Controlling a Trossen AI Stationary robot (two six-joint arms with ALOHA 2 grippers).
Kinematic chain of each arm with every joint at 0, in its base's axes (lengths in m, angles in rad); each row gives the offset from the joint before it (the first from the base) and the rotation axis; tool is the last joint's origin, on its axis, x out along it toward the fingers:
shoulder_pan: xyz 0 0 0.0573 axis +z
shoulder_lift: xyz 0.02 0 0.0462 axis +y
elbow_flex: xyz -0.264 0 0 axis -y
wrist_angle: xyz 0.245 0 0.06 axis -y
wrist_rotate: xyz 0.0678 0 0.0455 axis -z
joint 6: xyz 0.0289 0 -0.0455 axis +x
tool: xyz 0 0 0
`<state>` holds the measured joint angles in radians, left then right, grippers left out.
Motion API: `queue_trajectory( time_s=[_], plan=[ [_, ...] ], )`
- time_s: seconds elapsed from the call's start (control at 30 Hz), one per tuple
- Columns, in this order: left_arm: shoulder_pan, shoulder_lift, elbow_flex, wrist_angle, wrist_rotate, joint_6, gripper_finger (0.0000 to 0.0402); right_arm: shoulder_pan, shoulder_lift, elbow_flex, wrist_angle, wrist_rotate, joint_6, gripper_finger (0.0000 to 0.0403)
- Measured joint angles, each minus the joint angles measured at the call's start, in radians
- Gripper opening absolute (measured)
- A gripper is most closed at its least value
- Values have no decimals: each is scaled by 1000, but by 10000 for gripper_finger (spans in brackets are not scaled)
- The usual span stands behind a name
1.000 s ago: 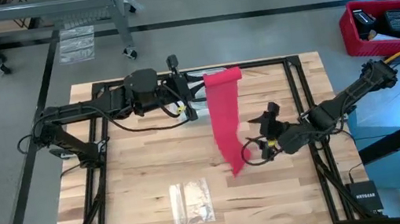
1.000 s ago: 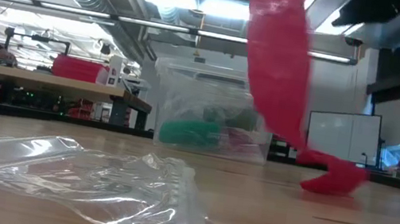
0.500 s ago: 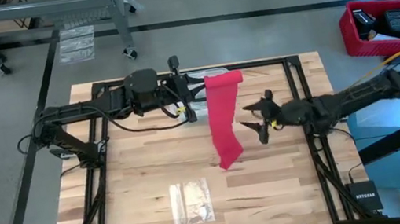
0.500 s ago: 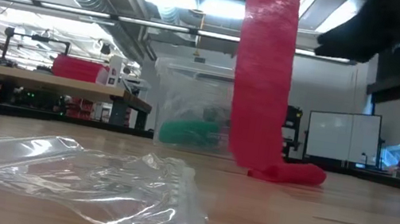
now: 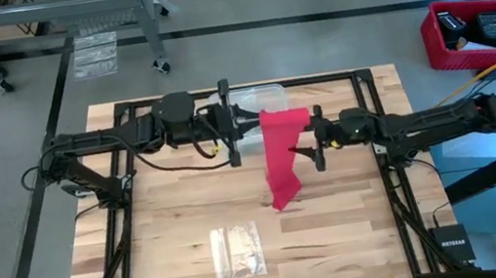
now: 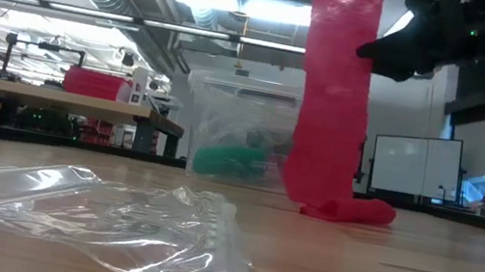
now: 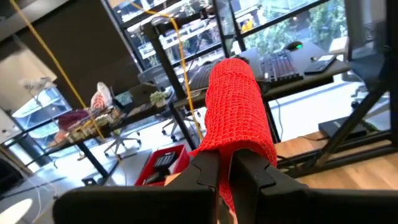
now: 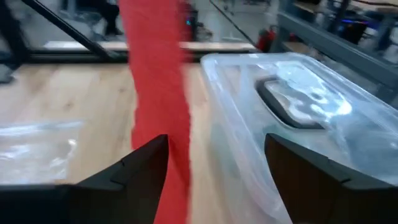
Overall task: Roll bandage
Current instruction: Roll the red bandage
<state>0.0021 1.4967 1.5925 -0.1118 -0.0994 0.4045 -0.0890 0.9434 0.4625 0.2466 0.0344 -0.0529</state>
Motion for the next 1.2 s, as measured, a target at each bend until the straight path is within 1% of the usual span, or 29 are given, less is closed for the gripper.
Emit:
queue_trajectory(
  time_s=[0.17, 0.3, 0.4, 0.53, 0.63, 0.7, 0.8, 0.97, 1.07, 1.2],
  plan=[
    [-9, 0, 0, 0, 1, 25, 11, 5, 41, 1, 159, -139, 49, 271],
    [-1, 0, 0, 1, -14, 25, 11, 4, 82, 1, 196, -203, 82, 271],
    [7, 0, 0, 1, -15, 23, 11, 14, 124, 1, 242, -213, 99, 271],
    [13, 0, 0, 1, -15, 23, 11, 53, 194, 1, 370, -212, 98, 271],
    [14, 0, 0, 2, -16, 23, 11, 72, 226, 1, 400, -163, 77, 269],
    [14, 0, 0, 3, -16, 23, 11, 70, 240, 1, 410, -143, 67, 261],
    [13, 0, 0, 2, -16, 23, 11, 69, 253, 1, 412, -139, 70, 233],
    [14, 0, 0, 4, -16, 28, 11, 69, 273, 1, 425, -139, 70, 161],
    [14, 0, 0, 4, -16, 31, 11, 69, 275, 1, 427, -139, 70, 108],
    [14, 0, 0, 4, -17, 51, 11, 76, 274, 1, 431, -140, 69, 20]
  ],
)
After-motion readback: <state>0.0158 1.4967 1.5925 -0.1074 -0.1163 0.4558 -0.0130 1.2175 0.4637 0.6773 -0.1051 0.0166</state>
